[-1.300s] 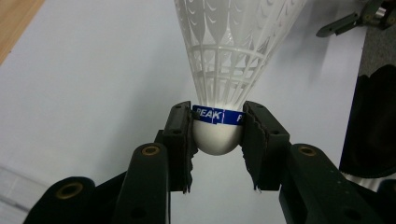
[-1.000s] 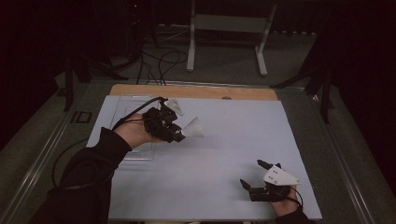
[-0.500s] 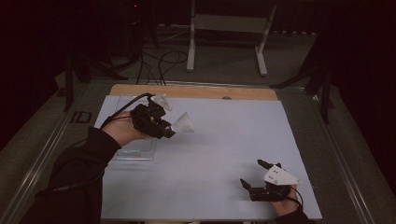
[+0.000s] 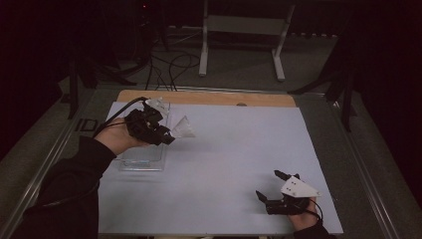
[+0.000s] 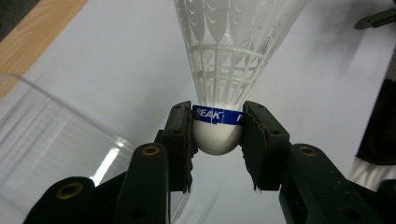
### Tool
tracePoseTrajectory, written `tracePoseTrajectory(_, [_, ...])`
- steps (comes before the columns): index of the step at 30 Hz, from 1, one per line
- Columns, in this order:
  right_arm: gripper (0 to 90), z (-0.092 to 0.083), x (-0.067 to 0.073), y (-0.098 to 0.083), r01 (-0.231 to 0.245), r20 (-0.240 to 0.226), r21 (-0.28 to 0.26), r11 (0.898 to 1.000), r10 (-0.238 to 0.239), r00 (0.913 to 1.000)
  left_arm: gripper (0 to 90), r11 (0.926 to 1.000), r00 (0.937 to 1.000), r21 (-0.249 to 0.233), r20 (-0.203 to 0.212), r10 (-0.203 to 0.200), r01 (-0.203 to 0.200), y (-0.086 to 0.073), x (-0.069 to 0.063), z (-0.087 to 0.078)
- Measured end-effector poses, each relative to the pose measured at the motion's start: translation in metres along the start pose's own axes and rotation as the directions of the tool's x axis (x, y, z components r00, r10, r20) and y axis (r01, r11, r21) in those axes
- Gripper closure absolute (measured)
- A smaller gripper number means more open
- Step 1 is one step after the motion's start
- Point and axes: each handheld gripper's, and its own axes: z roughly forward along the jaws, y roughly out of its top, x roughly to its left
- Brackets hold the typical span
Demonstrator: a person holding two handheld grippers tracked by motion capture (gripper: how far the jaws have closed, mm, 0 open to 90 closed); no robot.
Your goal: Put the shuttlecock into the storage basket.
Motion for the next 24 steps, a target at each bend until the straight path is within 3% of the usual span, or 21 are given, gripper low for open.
tracePoseTrajectory(3, [8.2,0.000,0.000,0.000,-0.001,-0.001,0.001,1.000,0.001,1.0000,65.5,0.9999,0.9999,-0.005,-0.004,-0.011,0.011,-0.002,0.001,-0.001])
tracePoseTrajectory(4, [8.2,0.000,0.000,0.000,-0.001,0.000,0.000,1.000,0.001,1.0000,65.5,0.9993,0.9991,-0.010,-0.022,-0.036,0.036,-0.007,0.006,-0.003])
tracePoseTrajectory(6, [8.2,0.000,0.000,0.000,-0.001,0.001,0.001,1.000,0.001,1.0000,65.5,0.9994,0.9991,-0.003,-0.026,-0.034,0.034,-0.009,0.008,-0.004])
tracePoseTrajectory(7, [8.2,0.001,0.000,0.000,-0.002,0.000,0.001,1.000,0.002,1.0000,65.5,0.9984,0.9979,-0.006,-0.031,-0.056,0.056,-0.013,0.011,-0.004])
tracePoseTrajectory(14, [8.2,0.000,-0.001,0.000,-0.001,0.000,0.002,1.000,0.001,1.0000,65.5,0.9965,0.9950,0.005,-0.055,-0.084,0.084,-0.027,0.019,-0.009])
tracePoseTrajectory(24, [8.2,0.000,0.000,0.000,0.001,-0.001,0.001,1.000,-0.001,1.0000,65.5,0.9882,0.9839,-0.003,-0.092,-0.153,0.153,-0.054,0.034,-0.022])
